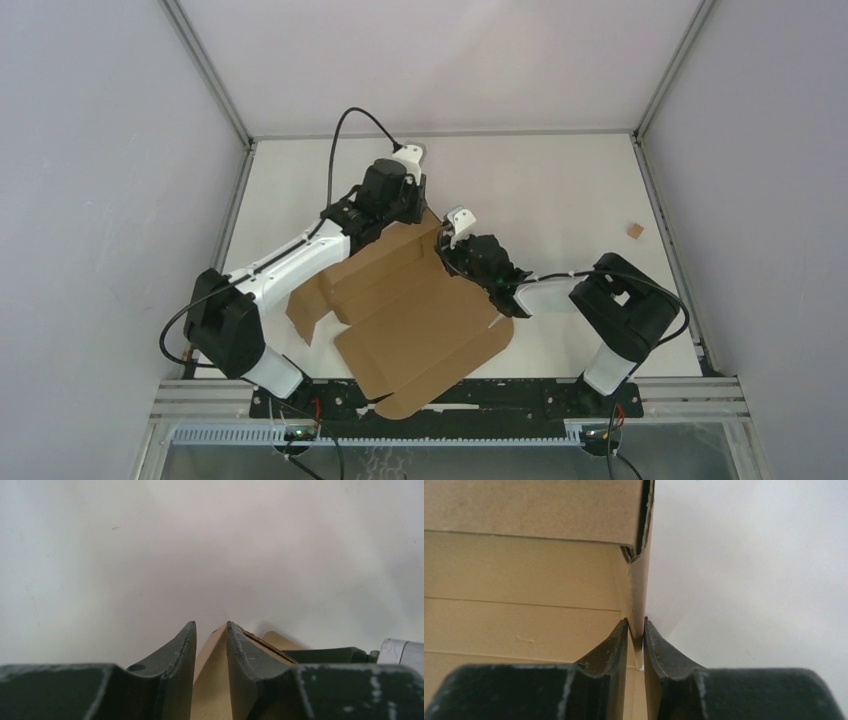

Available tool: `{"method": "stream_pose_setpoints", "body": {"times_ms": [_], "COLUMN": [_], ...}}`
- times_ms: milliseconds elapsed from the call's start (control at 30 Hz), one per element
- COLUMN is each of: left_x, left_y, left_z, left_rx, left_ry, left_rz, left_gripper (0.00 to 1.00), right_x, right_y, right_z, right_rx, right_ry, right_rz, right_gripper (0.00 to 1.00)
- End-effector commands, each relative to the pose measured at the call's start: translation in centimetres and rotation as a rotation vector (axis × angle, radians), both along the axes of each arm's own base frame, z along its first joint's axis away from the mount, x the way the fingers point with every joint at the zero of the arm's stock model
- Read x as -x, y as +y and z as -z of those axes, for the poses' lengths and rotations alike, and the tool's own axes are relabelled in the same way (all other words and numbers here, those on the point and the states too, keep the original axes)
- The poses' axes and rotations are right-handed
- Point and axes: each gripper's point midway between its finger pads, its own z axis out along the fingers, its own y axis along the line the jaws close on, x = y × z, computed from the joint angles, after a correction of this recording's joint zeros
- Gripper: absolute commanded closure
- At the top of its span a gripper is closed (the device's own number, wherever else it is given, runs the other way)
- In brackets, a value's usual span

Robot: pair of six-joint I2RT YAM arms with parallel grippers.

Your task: Fold the paper box

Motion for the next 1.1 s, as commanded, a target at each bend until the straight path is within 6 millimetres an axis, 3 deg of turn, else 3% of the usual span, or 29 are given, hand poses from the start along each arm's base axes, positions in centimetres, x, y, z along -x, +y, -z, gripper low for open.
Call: {"method": "stream_pose_setpoints", "body": {"times_ms": [0,433,733,900,1067], "left_x": [0.5,1.0,1.4,0.8,-1.1], "left_y": [-0.8,-0.5,-0.6,-0.4,1.2], "left_z": [2.4,5.4,6.0,5.4,4.9], "left_rx": [0.028,0.057,0.088,0.098,0.068], "left_ry": [0.057,0.124,0.151,0.151,0.173], "left_rz": [0.024,0.035,0.056,0.05,0.008], "left_gripper": [0.67,0.69,0.69,0.69,0.69], "right_x": [-0.9,-0.9,-1.5,-2.2,-2.8], "right_y": [1.7,4.0,4.5,4.4,4.1], "right_z": [-2.5,-3.8,-3.5,-3.3,-3.5], "right_rx": [-0.068,-0.127,-0.117,-0.049,-0.037], "right_ry": [-0.093,-0.146,-0.145,-0.181,-0.188], "right_rz": [-0.009,-0.039,-0.011,0.022,0.048], "right_gripper": [0.75,0.69,0.86,0.86,0.86]}}
